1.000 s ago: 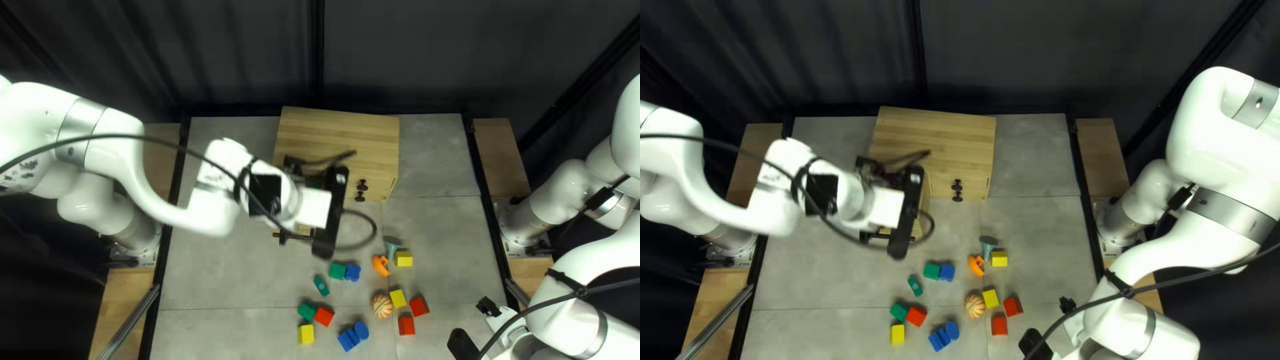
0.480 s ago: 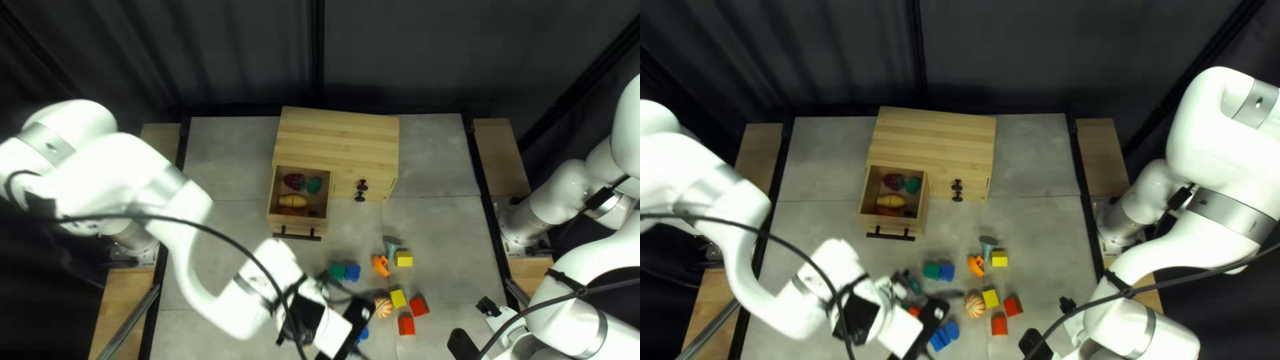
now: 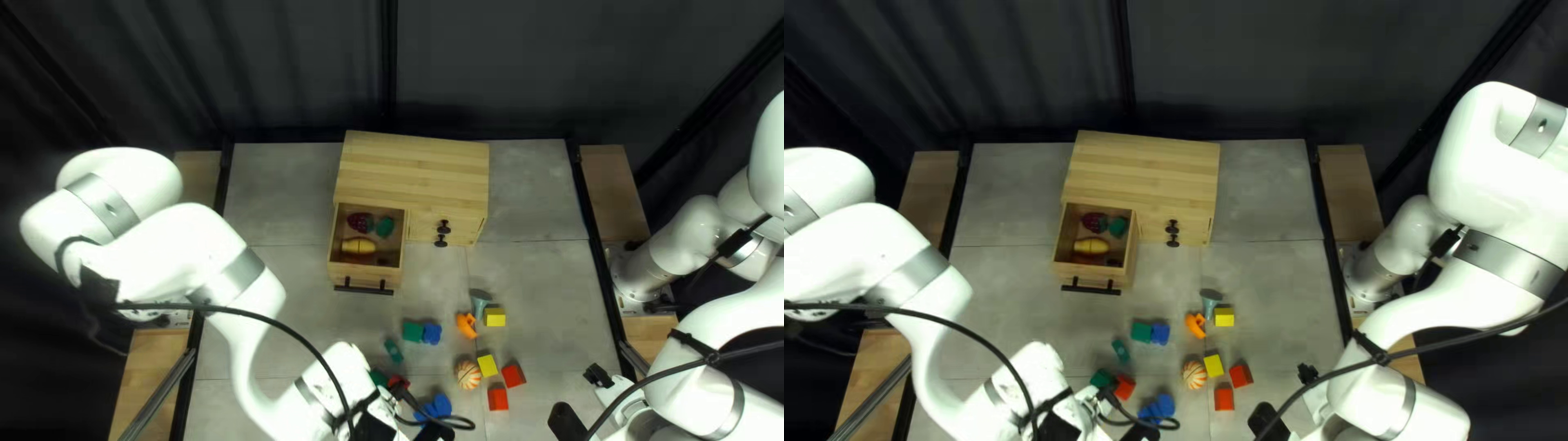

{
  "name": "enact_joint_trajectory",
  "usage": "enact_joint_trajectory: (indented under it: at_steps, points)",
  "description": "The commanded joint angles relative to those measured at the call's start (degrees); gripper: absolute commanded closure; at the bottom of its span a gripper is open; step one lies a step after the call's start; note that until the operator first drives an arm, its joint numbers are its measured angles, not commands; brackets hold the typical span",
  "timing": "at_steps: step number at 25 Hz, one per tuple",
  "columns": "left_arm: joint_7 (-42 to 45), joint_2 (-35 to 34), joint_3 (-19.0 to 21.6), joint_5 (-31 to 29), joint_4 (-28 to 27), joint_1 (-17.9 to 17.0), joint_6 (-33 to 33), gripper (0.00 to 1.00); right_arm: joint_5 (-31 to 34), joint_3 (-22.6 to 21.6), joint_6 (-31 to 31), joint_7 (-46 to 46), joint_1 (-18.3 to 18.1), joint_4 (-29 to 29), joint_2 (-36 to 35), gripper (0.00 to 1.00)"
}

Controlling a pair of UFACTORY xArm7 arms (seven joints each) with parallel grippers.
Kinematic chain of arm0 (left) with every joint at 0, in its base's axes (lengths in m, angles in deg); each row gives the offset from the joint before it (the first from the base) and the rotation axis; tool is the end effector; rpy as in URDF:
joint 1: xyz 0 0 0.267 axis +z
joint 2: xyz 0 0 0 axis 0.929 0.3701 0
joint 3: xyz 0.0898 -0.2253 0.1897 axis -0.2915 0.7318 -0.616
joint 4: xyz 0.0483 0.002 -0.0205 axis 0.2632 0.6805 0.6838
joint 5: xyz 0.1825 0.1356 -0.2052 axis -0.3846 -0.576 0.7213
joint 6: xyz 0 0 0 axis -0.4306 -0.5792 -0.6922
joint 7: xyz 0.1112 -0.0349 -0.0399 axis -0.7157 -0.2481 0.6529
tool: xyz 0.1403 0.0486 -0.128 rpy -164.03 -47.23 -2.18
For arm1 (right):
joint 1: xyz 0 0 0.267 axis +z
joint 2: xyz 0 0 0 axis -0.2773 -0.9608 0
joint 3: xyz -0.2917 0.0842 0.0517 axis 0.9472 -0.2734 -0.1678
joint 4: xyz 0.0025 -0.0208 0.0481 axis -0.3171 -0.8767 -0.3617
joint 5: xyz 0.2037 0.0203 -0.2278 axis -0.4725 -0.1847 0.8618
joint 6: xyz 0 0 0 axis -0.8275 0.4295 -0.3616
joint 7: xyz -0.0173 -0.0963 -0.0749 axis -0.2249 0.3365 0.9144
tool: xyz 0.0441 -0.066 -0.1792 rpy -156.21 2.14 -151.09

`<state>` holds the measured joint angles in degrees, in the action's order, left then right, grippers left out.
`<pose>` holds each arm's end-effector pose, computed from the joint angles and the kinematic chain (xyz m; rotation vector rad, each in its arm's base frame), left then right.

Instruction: Open drawers and place objects into drawer and close

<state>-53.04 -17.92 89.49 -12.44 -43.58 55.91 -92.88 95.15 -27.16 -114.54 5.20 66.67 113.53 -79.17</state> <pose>0.4386 -0.2736 0.0887 -2.7026 1.3143 0.1996 0.1871 0.2263 0.1843 2.6709 0.7558 -0.3345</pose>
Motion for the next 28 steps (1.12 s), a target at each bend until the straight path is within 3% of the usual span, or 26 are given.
enact_joint_trajectory:
  at_steps: [1, 10, 12, 22, 28]
  points:
    - [-3.9, 2.0, 0.3, -1.0, -1.5, -0.4, -1.1, 0.01, 0.0, 0.0, 0.0, 0.0, 0.0, 0.0, 0.0, 0.0]
    - [-12.1, 1.5, 0.8, -2.3, 2.2, 2.7, 0.6, 0.07, 0.0, 0.0, 0.0, 0.0, 0.0, 0.0, 0.0, 0.0]
    - [-13.7, 1.5, 1.0, -2.1, 2.3, 3.2, 0.3, 0.01, 0.0, 0.0, 0.0, 0.0, 0.0, 0.0, 0.0, 0.0]
    - [-25.5, 6.9, 3.2, -1.8, -3.7, 2.4, -5.3, 0.0, 0.0, 0.0, 0.0, 0.0, 0.0, 0.0, 0.0, 0.0]
    - [-28.6, 7.3, 3.5, -2.3, -4.0, 2.9, -5.5, 0.01, 0.0, 0.0, 0.0, 0.0, 0.0, 0.0, 0.0, 0.0]
